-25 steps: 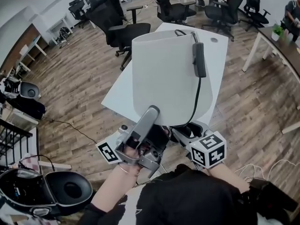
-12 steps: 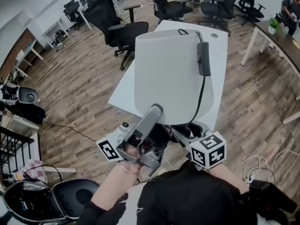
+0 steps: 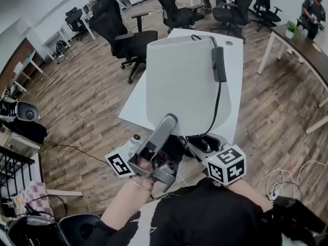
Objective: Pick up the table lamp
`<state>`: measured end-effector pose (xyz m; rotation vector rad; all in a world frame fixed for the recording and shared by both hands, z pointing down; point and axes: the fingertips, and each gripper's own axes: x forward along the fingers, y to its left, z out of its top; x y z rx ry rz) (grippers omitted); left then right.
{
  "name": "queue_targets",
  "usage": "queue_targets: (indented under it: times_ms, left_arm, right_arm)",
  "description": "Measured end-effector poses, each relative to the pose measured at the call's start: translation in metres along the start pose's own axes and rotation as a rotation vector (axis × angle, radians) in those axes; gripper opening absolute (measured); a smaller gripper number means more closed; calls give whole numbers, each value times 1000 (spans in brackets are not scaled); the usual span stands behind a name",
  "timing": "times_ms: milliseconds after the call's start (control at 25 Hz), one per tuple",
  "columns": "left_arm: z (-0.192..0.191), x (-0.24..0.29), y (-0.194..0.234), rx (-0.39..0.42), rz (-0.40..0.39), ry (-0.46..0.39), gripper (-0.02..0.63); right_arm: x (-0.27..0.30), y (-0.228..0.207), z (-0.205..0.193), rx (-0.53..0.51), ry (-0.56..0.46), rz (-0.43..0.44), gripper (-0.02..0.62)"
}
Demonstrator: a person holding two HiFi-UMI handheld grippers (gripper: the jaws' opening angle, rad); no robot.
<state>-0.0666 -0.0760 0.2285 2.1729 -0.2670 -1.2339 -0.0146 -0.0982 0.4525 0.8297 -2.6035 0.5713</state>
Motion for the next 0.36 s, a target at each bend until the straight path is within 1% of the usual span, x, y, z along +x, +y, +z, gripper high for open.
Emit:
queue_targets:
  times_ms: [360]
  left_arm:
    - [2, 3, -8, 8, -13, 2, 11]
  right_arm:
    - [-3, 5, 6, -22, -12, 3, 233]
